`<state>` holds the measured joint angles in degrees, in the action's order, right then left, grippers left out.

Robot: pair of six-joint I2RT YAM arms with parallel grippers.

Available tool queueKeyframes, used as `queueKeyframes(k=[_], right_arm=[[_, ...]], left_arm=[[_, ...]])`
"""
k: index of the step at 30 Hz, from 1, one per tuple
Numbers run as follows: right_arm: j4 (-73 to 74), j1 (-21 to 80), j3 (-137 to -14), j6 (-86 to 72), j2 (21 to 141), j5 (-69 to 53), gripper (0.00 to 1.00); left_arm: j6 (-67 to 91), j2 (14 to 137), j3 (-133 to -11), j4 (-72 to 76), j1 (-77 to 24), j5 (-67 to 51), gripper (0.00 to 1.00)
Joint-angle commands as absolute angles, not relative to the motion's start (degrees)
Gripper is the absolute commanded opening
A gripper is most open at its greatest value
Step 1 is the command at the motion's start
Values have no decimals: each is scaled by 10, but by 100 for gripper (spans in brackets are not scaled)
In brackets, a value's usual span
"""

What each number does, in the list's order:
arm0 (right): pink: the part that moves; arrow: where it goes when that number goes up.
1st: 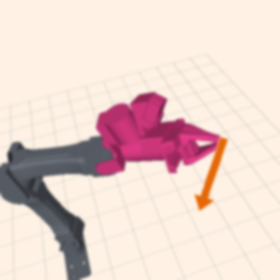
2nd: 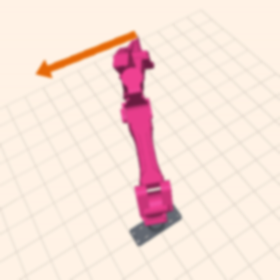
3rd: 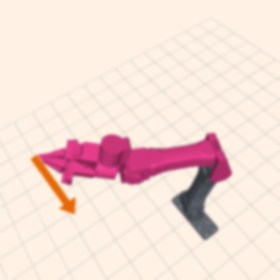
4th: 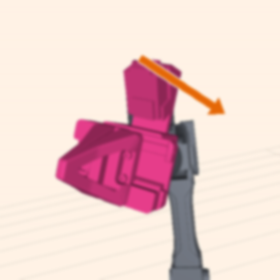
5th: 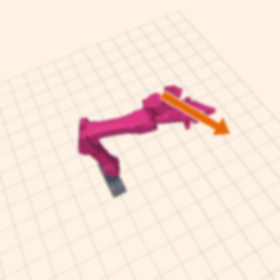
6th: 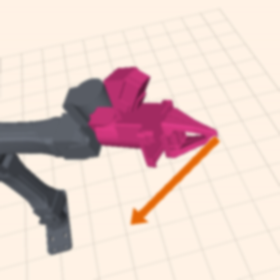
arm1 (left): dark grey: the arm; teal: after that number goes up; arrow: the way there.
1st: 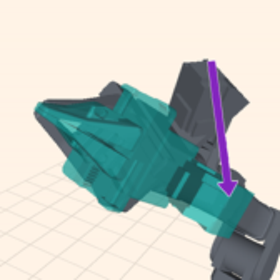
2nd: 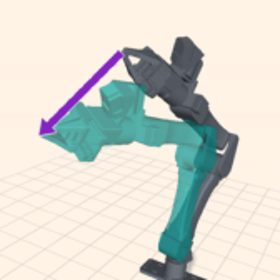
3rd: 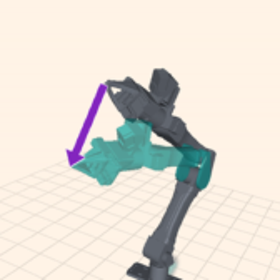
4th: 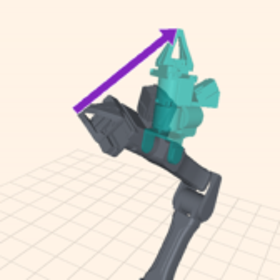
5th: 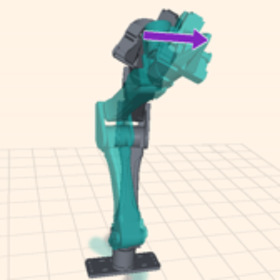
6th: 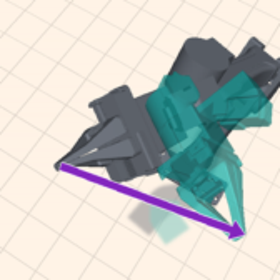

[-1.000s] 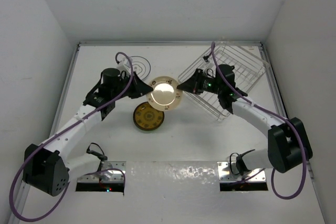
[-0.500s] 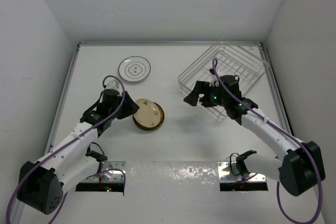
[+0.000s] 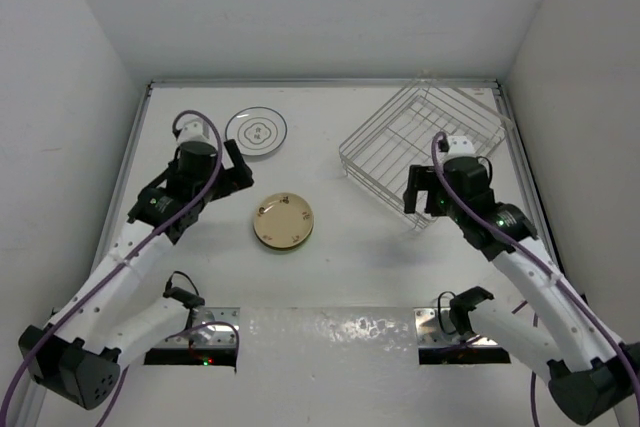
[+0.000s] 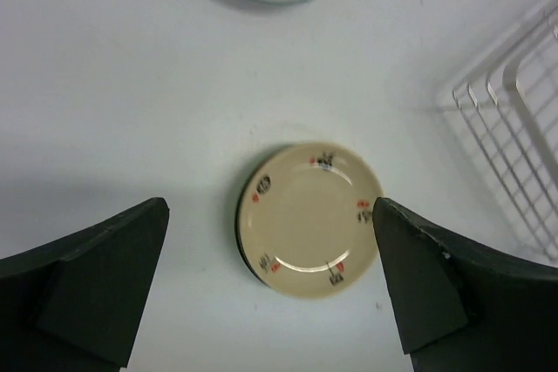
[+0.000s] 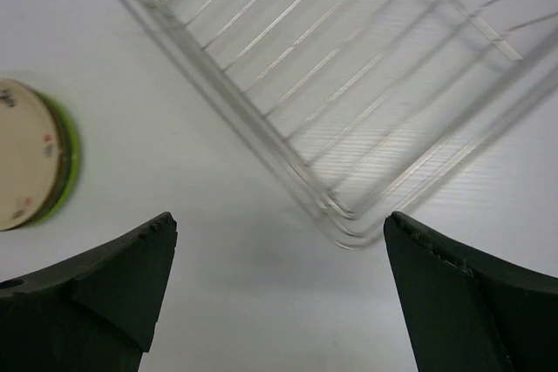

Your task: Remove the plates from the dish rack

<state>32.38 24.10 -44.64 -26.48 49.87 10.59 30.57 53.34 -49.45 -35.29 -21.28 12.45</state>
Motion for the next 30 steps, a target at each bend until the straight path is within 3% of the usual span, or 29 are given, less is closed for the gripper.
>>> queueKeyframes(k=[1,5,13,23,30], right_arm=[[424,240,-502,-208,450,251,99],[487,240,-534,-180,400,316,99],[562,241,-576,-127,316,334,99],[603,240,-570,-120,249,342,99],[597,241,-555,-129,238,351,99]], left_arm=[[255,513,-549,-411,-212,267,100],[257,495,-552,-408,-212,344,100],[243,379,-516,-396,-212,409,100],[240,211,-474,-383,-212,407,100],[243,173,-461,-375,-212,411,100]])
